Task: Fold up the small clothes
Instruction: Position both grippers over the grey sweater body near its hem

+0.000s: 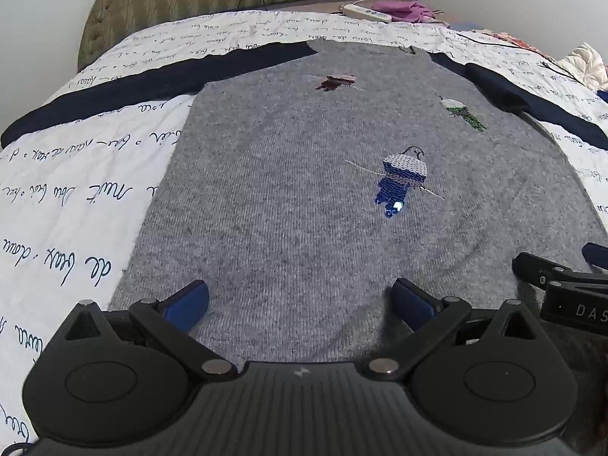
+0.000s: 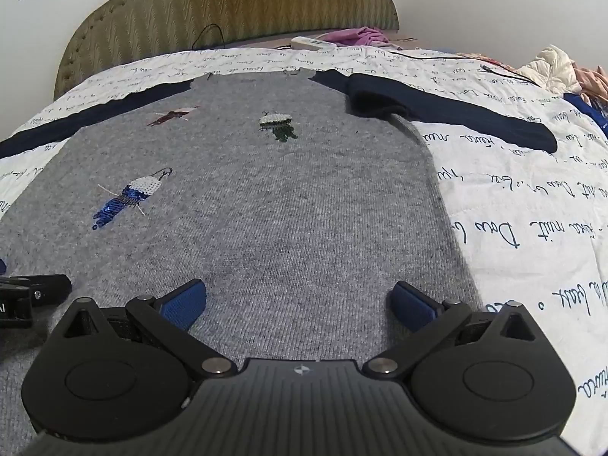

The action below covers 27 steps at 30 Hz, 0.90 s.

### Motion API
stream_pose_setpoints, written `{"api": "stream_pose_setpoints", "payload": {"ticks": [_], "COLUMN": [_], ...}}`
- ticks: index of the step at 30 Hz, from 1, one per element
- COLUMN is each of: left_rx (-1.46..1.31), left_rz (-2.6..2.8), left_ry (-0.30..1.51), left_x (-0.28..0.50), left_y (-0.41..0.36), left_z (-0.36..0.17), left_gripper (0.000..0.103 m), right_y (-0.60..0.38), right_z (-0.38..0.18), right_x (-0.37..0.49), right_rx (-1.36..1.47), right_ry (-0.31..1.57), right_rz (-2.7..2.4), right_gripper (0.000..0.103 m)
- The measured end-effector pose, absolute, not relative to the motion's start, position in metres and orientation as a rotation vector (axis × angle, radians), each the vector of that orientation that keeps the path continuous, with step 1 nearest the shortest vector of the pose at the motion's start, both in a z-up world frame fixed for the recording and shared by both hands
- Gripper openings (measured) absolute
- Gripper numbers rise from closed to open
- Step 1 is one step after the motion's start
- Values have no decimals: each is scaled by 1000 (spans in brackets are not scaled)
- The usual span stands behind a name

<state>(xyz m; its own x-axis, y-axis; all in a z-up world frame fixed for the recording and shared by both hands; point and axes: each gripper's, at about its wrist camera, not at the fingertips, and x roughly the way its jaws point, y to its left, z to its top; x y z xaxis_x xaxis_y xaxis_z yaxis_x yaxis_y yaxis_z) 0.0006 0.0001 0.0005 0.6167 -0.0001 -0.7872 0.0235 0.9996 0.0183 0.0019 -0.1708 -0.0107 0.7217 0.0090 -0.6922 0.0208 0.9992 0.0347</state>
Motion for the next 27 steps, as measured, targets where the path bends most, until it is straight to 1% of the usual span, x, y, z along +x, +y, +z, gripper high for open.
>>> {"api": "stream_pose_setpoints", "payload": {"ticks": [9, 20, 27], "left_rx": [8, -33, -2], "left_rz": [-6, -37, -32], "left_ry": [897, 839, 870], "left_x": [9, 31, 61], "left_y": [0, -6, -18], "left_z": [2, 14, 14], "left_gripper": [103, 103, 103], "right_y": [-177, -187, -198], "right_z": [-4, 8, 21], "right_x": [11, 36, 67], "right_rx": [54, 48, 29], "right_ry": [790, 760, 724], "right_rz": [2, -7, -12], "right_gripper": [102, 103, 103]}}
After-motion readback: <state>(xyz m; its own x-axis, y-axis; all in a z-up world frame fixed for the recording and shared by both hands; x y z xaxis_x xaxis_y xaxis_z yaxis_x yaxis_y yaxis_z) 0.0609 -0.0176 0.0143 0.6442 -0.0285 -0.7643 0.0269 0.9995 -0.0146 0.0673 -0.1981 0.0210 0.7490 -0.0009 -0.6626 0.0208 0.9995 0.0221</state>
